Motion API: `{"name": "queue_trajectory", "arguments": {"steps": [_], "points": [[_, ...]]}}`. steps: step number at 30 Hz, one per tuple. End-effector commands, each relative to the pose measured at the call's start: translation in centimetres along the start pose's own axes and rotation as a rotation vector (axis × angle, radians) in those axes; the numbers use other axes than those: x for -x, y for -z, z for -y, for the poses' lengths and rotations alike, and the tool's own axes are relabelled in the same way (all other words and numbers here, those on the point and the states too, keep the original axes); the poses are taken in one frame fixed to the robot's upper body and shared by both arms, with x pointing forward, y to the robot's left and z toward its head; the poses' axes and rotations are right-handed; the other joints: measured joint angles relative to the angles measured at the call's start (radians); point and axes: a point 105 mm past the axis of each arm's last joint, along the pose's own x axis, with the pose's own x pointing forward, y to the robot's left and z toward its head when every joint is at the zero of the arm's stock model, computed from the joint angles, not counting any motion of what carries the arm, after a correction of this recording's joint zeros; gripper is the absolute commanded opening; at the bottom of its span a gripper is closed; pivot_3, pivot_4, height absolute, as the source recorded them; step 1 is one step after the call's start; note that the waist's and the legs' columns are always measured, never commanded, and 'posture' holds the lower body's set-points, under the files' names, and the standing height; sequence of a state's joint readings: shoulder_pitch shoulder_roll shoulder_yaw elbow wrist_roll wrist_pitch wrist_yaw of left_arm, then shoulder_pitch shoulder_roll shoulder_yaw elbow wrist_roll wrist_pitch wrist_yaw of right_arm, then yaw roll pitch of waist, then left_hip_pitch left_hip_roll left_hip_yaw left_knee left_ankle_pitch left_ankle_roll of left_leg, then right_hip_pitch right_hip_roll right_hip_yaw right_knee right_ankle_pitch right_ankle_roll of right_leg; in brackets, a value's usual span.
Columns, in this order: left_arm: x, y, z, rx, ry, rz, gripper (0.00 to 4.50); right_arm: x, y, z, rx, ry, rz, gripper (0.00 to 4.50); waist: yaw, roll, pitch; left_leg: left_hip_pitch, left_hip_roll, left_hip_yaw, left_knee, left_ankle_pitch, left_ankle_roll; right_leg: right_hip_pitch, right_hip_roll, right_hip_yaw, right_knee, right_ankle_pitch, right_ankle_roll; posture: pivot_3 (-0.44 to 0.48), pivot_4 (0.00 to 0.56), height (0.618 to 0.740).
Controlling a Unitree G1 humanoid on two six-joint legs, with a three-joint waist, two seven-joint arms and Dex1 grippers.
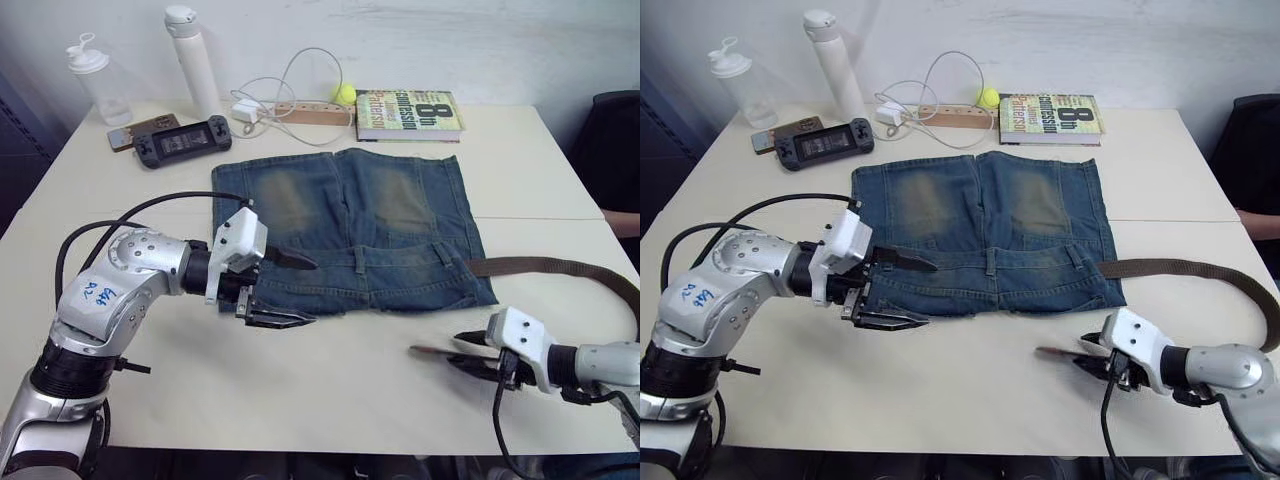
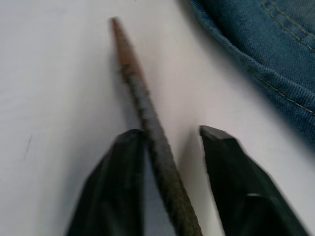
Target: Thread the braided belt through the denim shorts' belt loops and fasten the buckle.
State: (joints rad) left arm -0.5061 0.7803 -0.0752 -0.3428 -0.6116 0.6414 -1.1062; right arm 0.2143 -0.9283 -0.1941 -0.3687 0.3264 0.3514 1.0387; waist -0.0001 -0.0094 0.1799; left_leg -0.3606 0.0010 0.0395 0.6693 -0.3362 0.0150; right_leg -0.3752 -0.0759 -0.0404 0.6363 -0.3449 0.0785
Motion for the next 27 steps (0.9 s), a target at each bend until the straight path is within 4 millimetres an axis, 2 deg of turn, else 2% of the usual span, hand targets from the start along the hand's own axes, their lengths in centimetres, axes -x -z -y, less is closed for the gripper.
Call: {"name": "queue_trajectory", "arguments": {"steps": [1, 2, 6, 9, 11, 13, 16, 19, 26, 27], "points": [[0.5, -0.4, 0.5, -0.021, 0.007, 0.038, 4.50, 1.4, -1.0, 0.7, -0.016, -0.003, 0.068, 0.16, 0.000, 0.000, 0.000, 0.000, 0.000, 0.000, 0.000, 0.000, 0.000, 0.000, 0.000, 0.000, 0.000, 0.000, 0.000, 0.000, 0.150, 0.735], [0.5, -1.0, 0.7, 0.008, 0.015, 0.104, 4.50, 2.1, -2.0, 1.3, -0.032, -0.006, 0.111, 0.03, -0.001, 0.000, 0.000, 0.000, 0.000, 0.000, 0.000, 0.000, 0.000, 0.000, 0.000, 0.000, 0.000, 0.000, 0.000, 0.000, 0.150, 0.735], [0.4, -2.8, 0.8, 0.103, 0.020, 0.291, 4.50, 3.7, -5.7, 2.3, -0.088, -0.061, 0.251, 0.03, -0.003, 0.000, 0.000, 0.000, 0.000, -0.001, 0.002, 0.000, 0.001, 0.001, -0.001, -0.001, 0.001, 0.000, 0.000, 0.000, 0.150, 0.735], [-0.6, -3.6, 0.7, 0.169, 0.029, 0.402, 4.50, 4.6, -10.2, 2.7, -0.174, -0.139, 0.404, 0.03, -0.004, 0.000, 0.000, 0.000, 0.000, -0.002, 0.002, 0.000, 0.001, 0.001, -0.001, -0.002, 0.001, 0.000, 0.000, 0.000, 0.150, 0.735], [-1.9, -3.9, 1.1, 0.256, 0.091, 0.480, 4.50, 4.3, -13.0, 2.1, -0.234, -0.225, 0.459, 0.03, -0.003, 0.000, 0.000, 0.000, 0.001, -0.003, 0.003, 0.000, 0.000, 0.002, -0.001, -0.003, 0.001, 0.000, 0.000, 0.000, 0.150, 0.735], [-3.2, -4.1, 0.8, 0.310, 0.102, 0.529, 4.50, 3.9, -14.6, 1.6, -0.264, -0.277, 0.489, 0.03, -0.001, 0.000, 0.000, -0.002, 0.000, -0.004, 0.004, 0.000, 0.000, 0.001, -0.001, -0.005, 0.001, 0.000, 0.000, 0.000, 0.150, 0.735], [-5.2, -4.7, 0.1, 0.374, 0.085, 0.609, 4.50, 3.5, -16.0, 1.2, -0.283, -0.302, 0.527, 0.03, 0.008, 0.000, 0.000, -0.008, 0.000, -0.008, 0.008, 0.000, 0.000, 0.000, -0.001, -0.009, 0.001, 0.000, 0.000, 0.000, 0.150, 0.735], [-6.8, -5.4, 0.5, 0.417, 0.103, 0.660, 4.50, 3.3, -16.4, 0.7, -0.292, -0.319, 0.524, 0.03, 0.017, 0.000, 0.000, -0.013, -0.001, -0.010, 0.013, -0.001, 0.003, -0.001, -0.002, -0.010, 0.001, 0.001, 0.002, 0.000, 0.150, 0.735], [-8.2, -5.8, 0.9, 0.432, 0.101, 0.686, 4.50, 3.3, -16.1, 0.4, -0.317, -0.310, 0.519, 0.03, 0.022, 0.000, 0.000, -0.013, -0.002, -0.009, 0.013, -0.002, 0.004, -0.001, -0.002, -0.010, 0.001, 0.001, 0.003, 0.000, 0.150, 0.735], [-8.3, -5.9, 0.8, 0.440, 0.104, 0.694, 4.24, 3.3, -16.0, 0.4, -0.319, -0.308, 0.519, 0.00, 0.022, 0.000, 0.000, -0.013, -0.002, -0.009, 0.013, -0.002, 0.004, -0.001, -0.002, -0.010, 0.001, 0.001, 0.003, 0.000, 0.150, 0.735]]}}
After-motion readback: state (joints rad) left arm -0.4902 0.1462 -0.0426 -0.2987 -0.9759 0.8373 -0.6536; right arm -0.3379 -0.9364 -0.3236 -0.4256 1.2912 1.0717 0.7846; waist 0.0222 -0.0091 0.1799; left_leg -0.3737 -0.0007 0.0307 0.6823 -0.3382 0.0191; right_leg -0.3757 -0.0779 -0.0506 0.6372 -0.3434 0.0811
